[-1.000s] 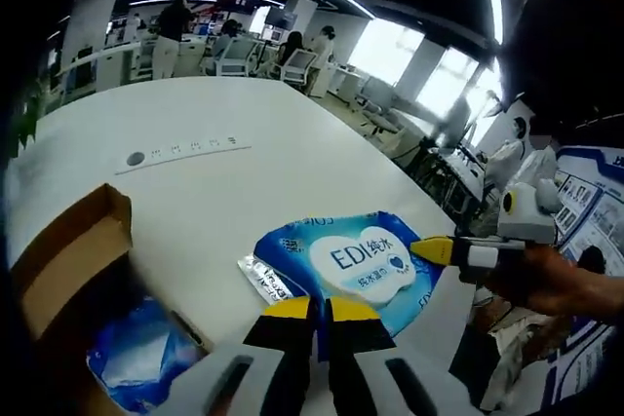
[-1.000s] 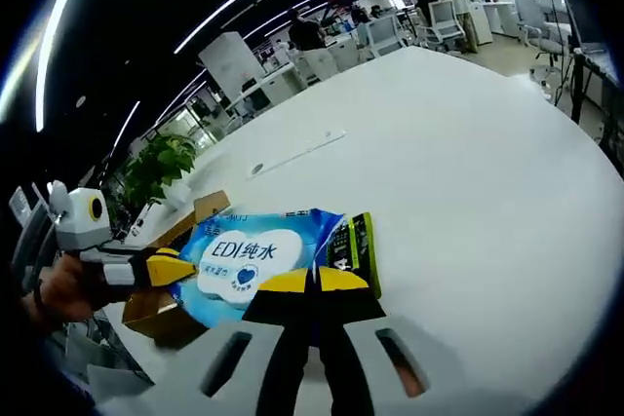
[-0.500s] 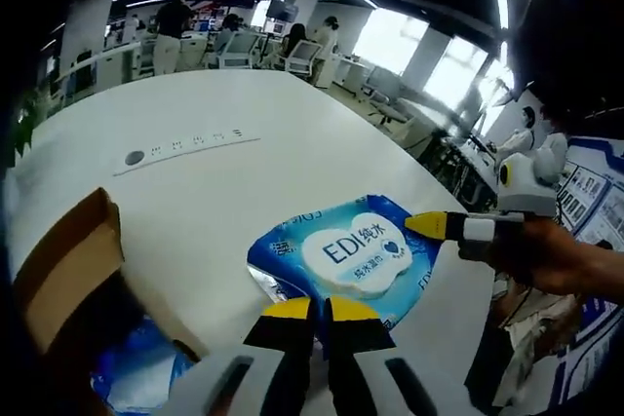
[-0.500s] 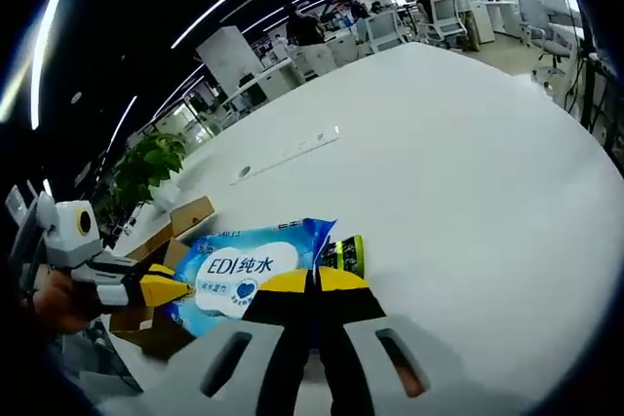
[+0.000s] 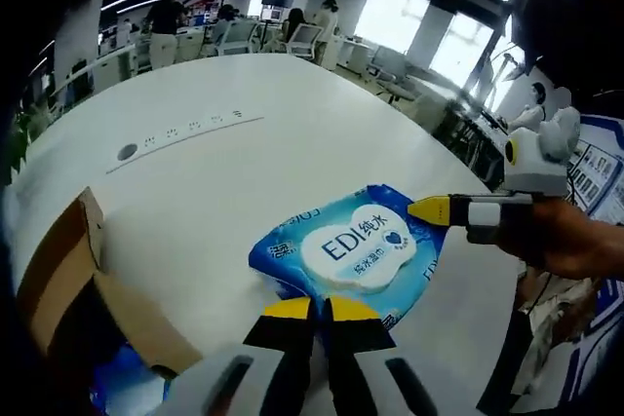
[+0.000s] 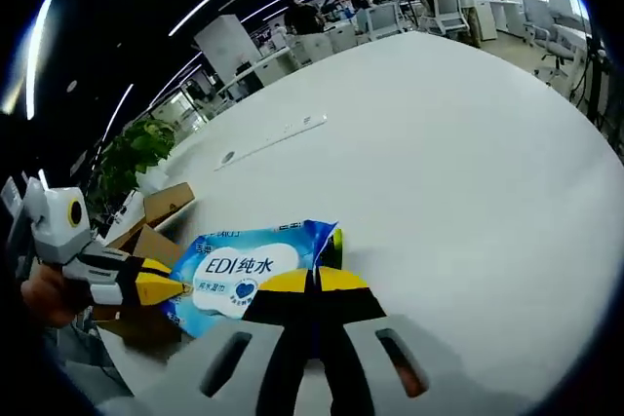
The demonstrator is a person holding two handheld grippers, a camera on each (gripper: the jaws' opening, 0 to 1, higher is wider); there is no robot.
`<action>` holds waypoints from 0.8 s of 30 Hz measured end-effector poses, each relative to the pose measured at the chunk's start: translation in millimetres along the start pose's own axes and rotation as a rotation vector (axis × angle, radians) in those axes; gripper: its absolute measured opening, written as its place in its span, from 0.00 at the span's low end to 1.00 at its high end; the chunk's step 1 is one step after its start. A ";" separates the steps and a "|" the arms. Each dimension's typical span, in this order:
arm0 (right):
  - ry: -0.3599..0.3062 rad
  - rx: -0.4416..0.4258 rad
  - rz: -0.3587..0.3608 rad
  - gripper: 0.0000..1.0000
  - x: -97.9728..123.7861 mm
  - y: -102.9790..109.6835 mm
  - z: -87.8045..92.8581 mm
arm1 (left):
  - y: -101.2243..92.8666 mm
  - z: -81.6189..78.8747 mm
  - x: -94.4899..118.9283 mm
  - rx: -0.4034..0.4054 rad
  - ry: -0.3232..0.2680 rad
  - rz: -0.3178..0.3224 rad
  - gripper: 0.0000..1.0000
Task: Operate the shoe box by opening the lid, removing the specified soft item, and placing it in the target area until the item is outside and the box remains undamaged.
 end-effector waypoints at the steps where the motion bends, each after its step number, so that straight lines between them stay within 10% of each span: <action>1: -0.013 -0.006 0.001 0.00 0.1 -1.3 0.4 | -0.9 -0.8 0.9 -0.012 0.002 -0.011 0.04; 24: -0.010 0.021 0.031 0.06 16.9 -3.5 -1.6 | 6.5 2.7 30.5 -0.020 -0.013 -0.072 0.11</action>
Point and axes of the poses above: the point that each gripper's makers call its tool centre point, and the gripper's own axes: x roughly backward along the fingers, y roughly to its left, z roughly out of its underside, the point moved 8 cm from there along x, roughly backward along the fingers, and after that the axes turned 8 degrees about y, right-handed, at the moved point
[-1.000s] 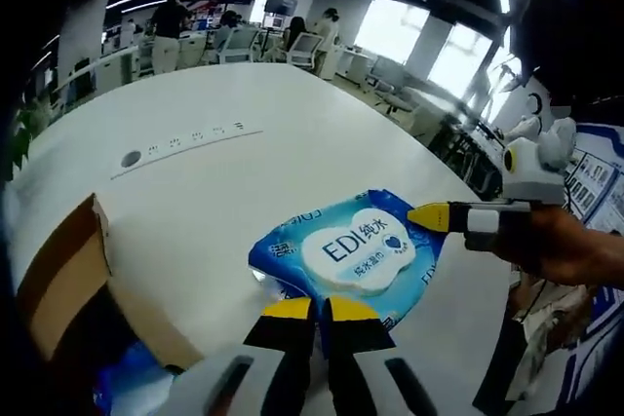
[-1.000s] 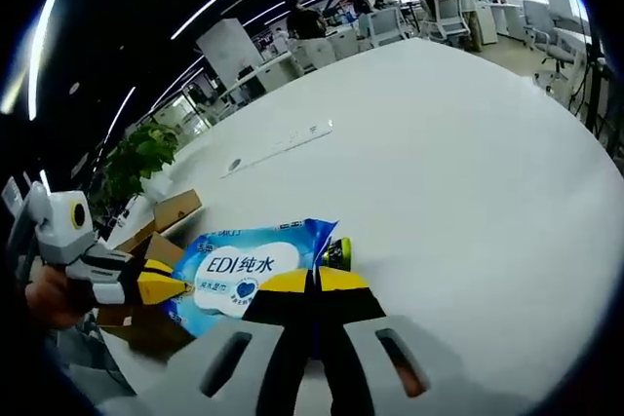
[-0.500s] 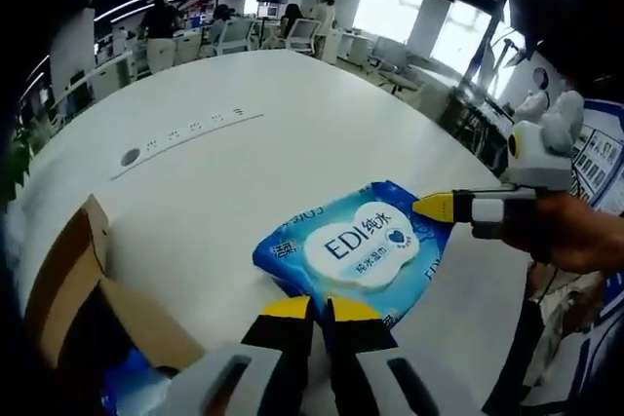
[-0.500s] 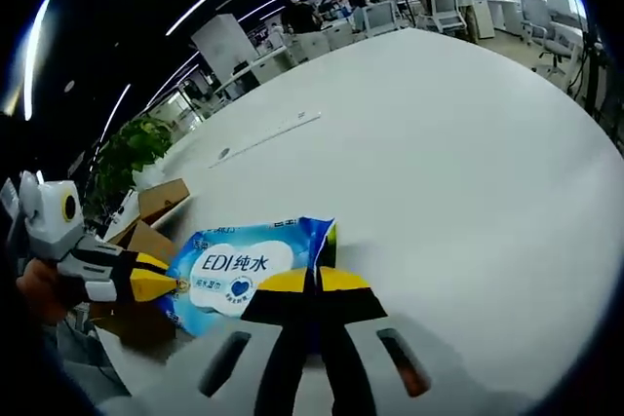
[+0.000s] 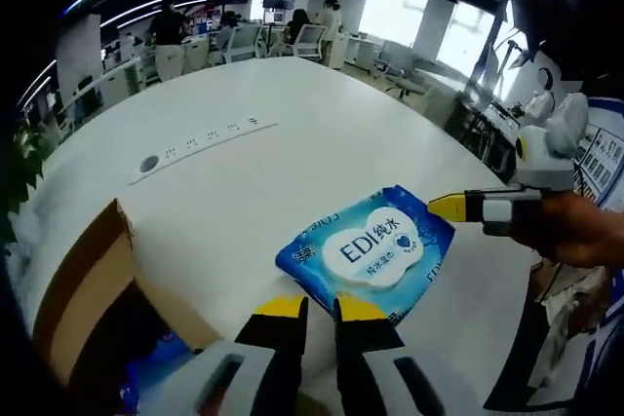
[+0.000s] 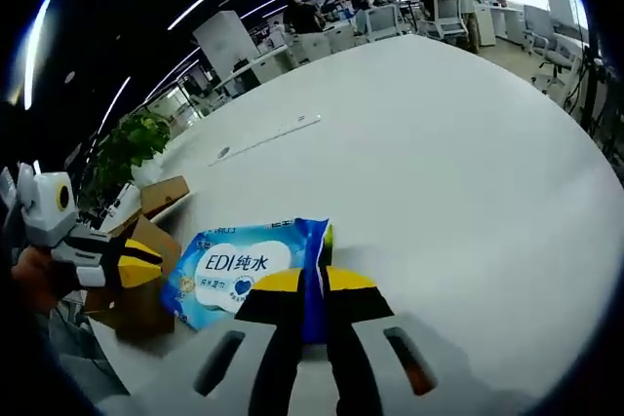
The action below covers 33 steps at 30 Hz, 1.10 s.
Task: Operate the shoe box by opening the lid, removing the specified soft item, and placing it in the target area until the item is outside and the box remains undamaged.
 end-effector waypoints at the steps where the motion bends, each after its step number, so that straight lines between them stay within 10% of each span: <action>1: 0.000 0.002 0.004 0.06 2.0 0.3 0.0 | 0.5 0.1 1.6 0.000 -0.005 0.001 0.11; 15: 0.014 0.079 0.010 0.07 25.9 21.4 0.9 | 28.6 19.6 43.8 0.091 -0.129 -0.019 0.16; 33: 0.065 0.228 -0.116 0.13 13.7 98.9 13.0 | 100.7 93.1 116.7 0.209 -0.196 -0.142 0.18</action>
Point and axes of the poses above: the point that each gripper's makers call its tool centre point, and the gripper's own axes: x roughly backward along the fingers, y roughly to its left, z roughly out of its underside, the point moved 8 cm from there along x, roughly backward along the fingers, and after that the axes turned 8 degrees about y, right-handed, at the moved point
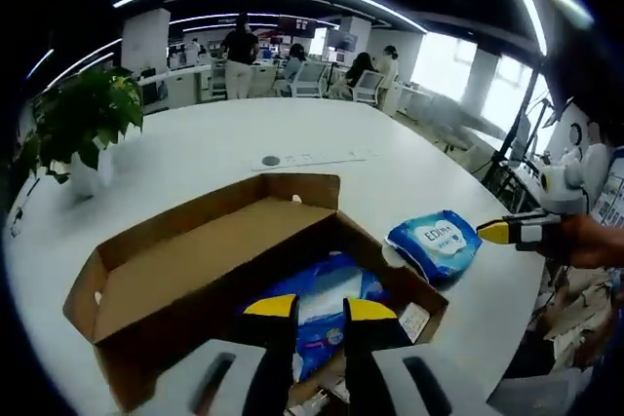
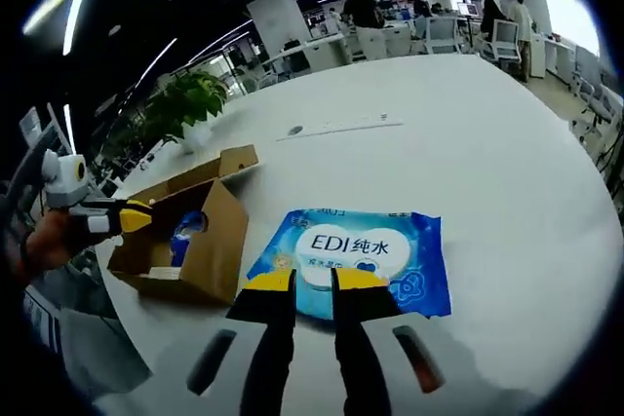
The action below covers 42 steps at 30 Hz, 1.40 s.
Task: Operate the shoe box by opening the lid, removing the specified soft item, and placing it in the target area until the item is outside and the box remains undamaged.
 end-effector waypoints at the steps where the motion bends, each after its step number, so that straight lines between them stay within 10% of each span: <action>1: 0.008 0.014 -0.013 0.13 -2.2 6.0 0.1 | 5.6 5.1 4.9 0.010 -0.003 -0.010 0.18; 20: 0.082 0.181 -0.186 0.16 -34.3 107.8 5.3 | 61.7 67.7 67.5 0.191 -0.065 -0.101 0.22; 42: 0.159 0.376 -0.235 0.22 -47.8 141.5 -5.9 | 60.1 96.7 85.5 0.153 -0.114 -0.083 0.29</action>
Point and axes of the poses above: the point that each gripper's makers call its tool centre point, and the gripper's own axes: x roughly backward along the fingers, y roughly to its left, z roughly out of its underside, the point moved 8 cm from there along x, roughly backward along the fingers, and after that the axes turned 8 degrees about y, right-handed, at the moved point
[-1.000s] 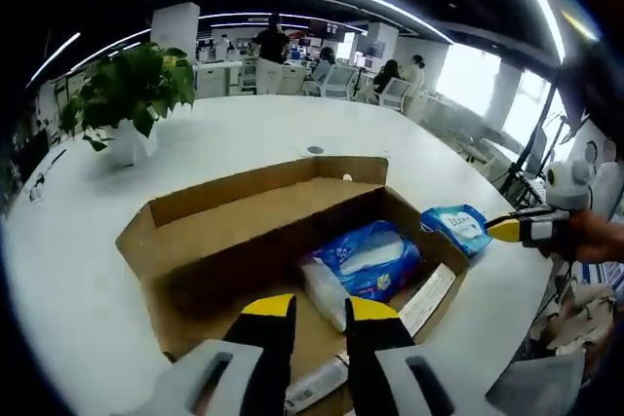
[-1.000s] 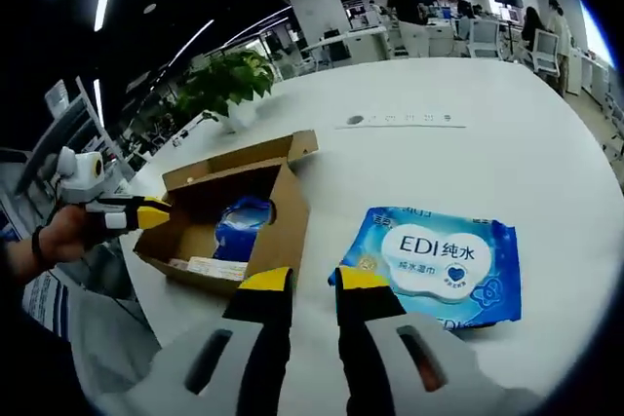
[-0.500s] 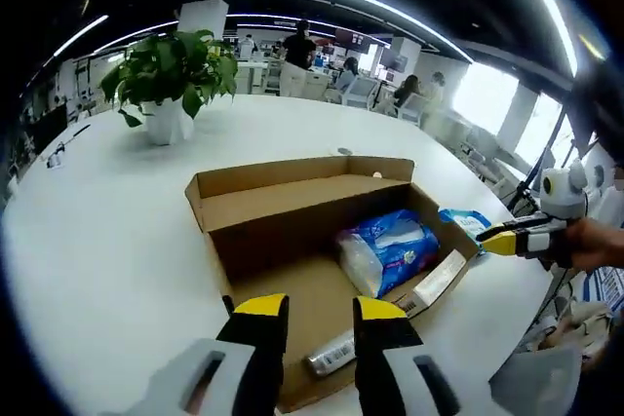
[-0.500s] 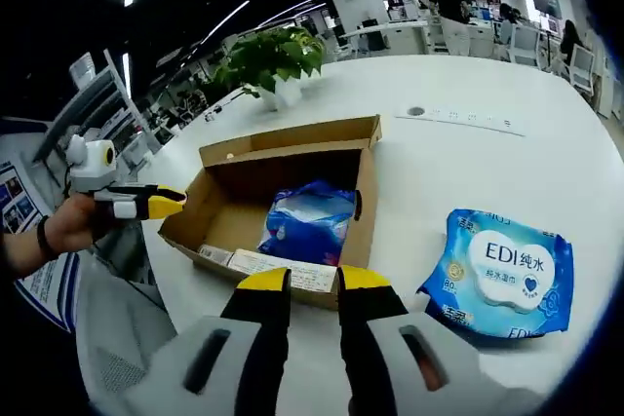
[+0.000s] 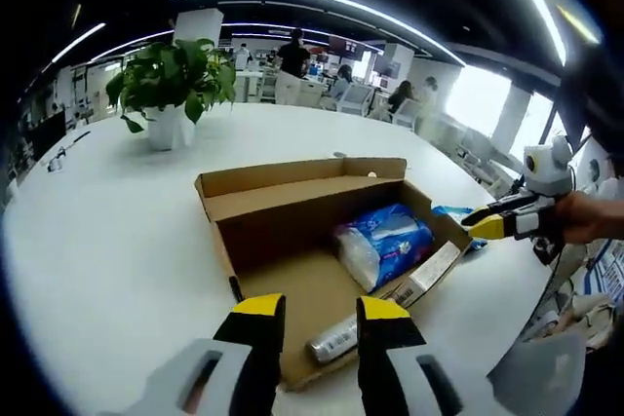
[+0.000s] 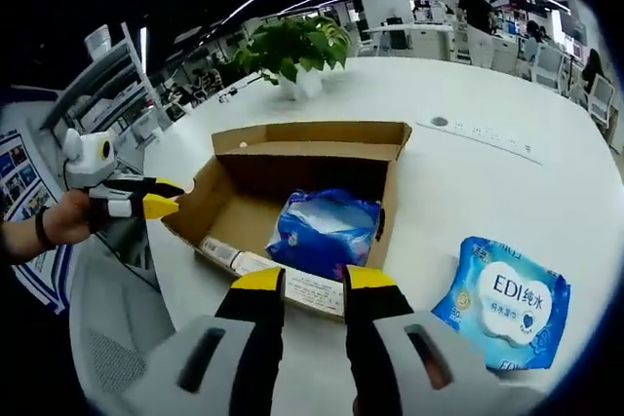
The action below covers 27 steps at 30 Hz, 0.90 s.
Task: Operate the shoe box by opening the lid, removing the specified soft item, and placing it in the target area until the item is outside and the box remains undamaged.
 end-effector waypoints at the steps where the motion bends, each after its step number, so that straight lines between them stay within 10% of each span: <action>1: 0.004 0.012 -0.002 0.23 -0.8 0.8 -2.1 | -0.4 0.1 0.3 -0.001 -0.002 0.001 0.29; 12: 0.111 0.252 -0.013 0.29 -20.0 10.3 -23.7 | -5.6 2.6 5.7 -0.008 -0.026 0.016 0.30; 22: 0.319 0.715 0.024 0.38 -37.3 13.5 -45.2 | -4.3 1.7 10.2 0.003 -0.035 0.017 0.30; 27: 0.346 0.747 0.009 0.40 -43.8 13.5 -46.4 | -1.6 3.6 11.6 0.013 -0.035 0.010 0.30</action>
Point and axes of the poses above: the point that each gripper's makers call its tool centre point, and the gripper's own axes: x roughly backward along the fingers, y roughly to its left, z roughly out of its underside, the point moved 8 cm from there along x, roughly backward along the fingers, and after that the axes turned 8 degrees about y, right-handed, at the moved point
